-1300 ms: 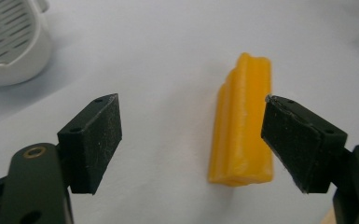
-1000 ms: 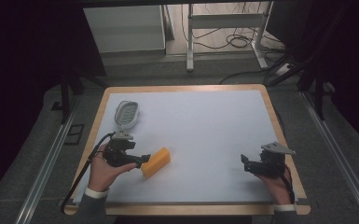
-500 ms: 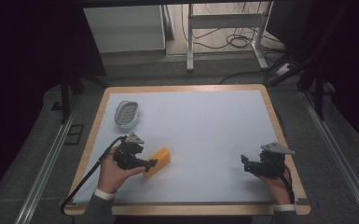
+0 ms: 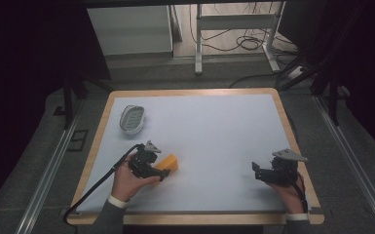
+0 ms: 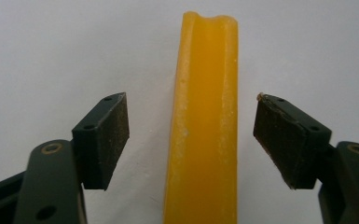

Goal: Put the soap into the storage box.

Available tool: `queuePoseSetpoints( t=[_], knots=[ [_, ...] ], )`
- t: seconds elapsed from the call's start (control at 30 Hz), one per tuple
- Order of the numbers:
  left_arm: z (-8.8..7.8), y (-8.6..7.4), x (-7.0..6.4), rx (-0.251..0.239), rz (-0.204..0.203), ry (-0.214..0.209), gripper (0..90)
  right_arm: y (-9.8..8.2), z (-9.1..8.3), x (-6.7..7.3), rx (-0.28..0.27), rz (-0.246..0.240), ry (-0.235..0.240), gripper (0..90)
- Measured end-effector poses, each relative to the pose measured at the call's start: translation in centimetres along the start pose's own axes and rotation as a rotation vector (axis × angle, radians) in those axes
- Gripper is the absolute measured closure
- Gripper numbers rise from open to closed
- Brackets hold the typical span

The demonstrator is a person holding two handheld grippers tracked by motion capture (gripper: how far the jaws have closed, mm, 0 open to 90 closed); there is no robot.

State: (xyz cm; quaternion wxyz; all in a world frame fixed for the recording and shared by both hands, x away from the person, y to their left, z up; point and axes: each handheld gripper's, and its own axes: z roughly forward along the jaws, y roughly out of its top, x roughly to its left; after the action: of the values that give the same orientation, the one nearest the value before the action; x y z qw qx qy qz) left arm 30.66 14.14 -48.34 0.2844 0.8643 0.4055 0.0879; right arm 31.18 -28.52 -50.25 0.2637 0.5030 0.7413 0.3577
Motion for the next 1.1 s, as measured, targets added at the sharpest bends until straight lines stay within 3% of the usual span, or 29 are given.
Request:
queuePoseSetpoints(
  t=[0.57, 0.77, 1.1],
  knots=[
    [2.2, 0.0, -0.2, 0.071, 0.0, -0.025, 40.0, -0.1, 0.1, 0.0, 0.009, -0.003, -0.004, 4.9],
    [2.6, -0.1, -0.4, 0.085, 0.014, -0.012, 52.4, 0.0, 0.0, -0.1, 0.008, 0.0, -0.006, 4.9],
    [3.2, -0.3, -0.4, 0.103, 0.036, 0.006, 59.9, 0.0, -0.1, 0.0, 0.001, -0.002, -0.016, 4.9]
  ],
)
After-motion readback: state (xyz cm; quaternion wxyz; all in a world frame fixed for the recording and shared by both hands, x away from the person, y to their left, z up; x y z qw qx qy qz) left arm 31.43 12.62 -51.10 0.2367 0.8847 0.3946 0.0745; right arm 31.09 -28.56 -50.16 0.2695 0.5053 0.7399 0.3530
